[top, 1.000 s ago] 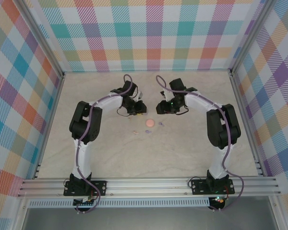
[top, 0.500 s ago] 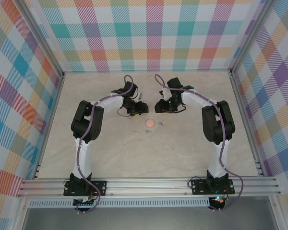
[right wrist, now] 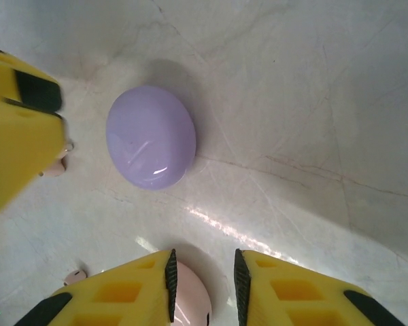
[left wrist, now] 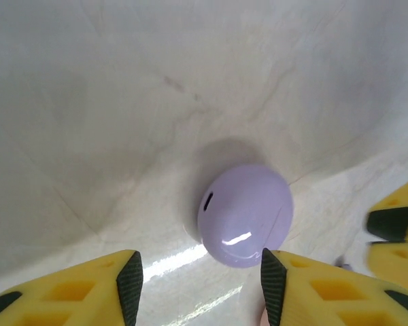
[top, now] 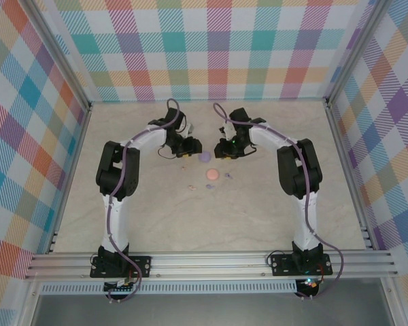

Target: Insert the wireless bluetooth earbuds into the charging case

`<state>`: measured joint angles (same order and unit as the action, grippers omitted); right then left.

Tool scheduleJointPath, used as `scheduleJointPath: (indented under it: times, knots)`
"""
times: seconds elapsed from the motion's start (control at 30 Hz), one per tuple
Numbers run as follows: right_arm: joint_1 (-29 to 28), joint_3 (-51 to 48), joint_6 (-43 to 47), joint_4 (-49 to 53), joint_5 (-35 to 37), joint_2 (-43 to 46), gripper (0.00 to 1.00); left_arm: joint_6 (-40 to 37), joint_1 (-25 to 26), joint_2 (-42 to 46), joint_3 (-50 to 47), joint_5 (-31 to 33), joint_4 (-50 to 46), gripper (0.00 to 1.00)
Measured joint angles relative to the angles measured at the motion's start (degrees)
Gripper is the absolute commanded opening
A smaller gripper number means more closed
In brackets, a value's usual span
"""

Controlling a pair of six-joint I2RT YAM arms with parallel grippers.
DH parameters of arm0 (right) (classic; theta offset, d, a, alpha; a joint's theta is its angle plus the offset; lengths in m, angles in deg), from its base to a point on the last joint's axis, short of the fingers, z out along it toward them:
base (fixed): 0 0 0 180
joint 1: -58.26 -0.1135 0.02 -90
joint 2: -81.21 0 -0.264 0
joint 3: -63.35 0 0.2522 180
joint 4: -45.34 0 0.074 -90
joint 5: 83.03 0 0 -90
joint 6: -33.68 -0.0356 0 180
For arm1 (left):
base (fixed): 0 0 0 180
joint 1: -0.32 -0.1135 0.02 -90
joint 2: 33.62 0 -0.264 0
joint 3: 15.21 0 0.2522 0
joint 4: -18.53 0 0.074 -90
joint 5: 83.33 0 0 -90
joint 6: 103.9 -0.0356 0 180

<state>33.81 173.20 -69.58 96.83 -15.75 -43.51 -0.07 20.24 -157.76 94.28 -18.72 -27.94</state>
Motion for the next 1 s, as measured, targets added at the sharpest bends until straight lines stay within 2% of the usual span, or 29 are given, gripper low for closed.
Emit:
scheduleJointPath:
  times: [0.1, 0.33, 0.67, 1.0]
  knots:
    - [-0.1, 1.4, -0.9, 0.5, -0.8, -1.9, 0.25, -0.5, -0.4, -1.0, 3.4, -1.5, -0.2, 0.42]
    - [-0.8, 4.6, -2.8, 1.4, -2.3, -5.4, 0.21, -1.7, -0.4, -6.5, 8.4, -5.0, -0.2, 0.40]
    - [-0.9, 7.9, -5.4, 1.6, -3.6, -8.4, 0.20, -3.6, -0.4, -7.9, 7.6, -9.0, -1.3, 0.38]
    - [-0.8, 12.0, -5.7, 4.0, -3.7, -10.8, 0.20, -4.7, -0.5, -6.4, 2.1, -12.3, -0.2, 0.39]
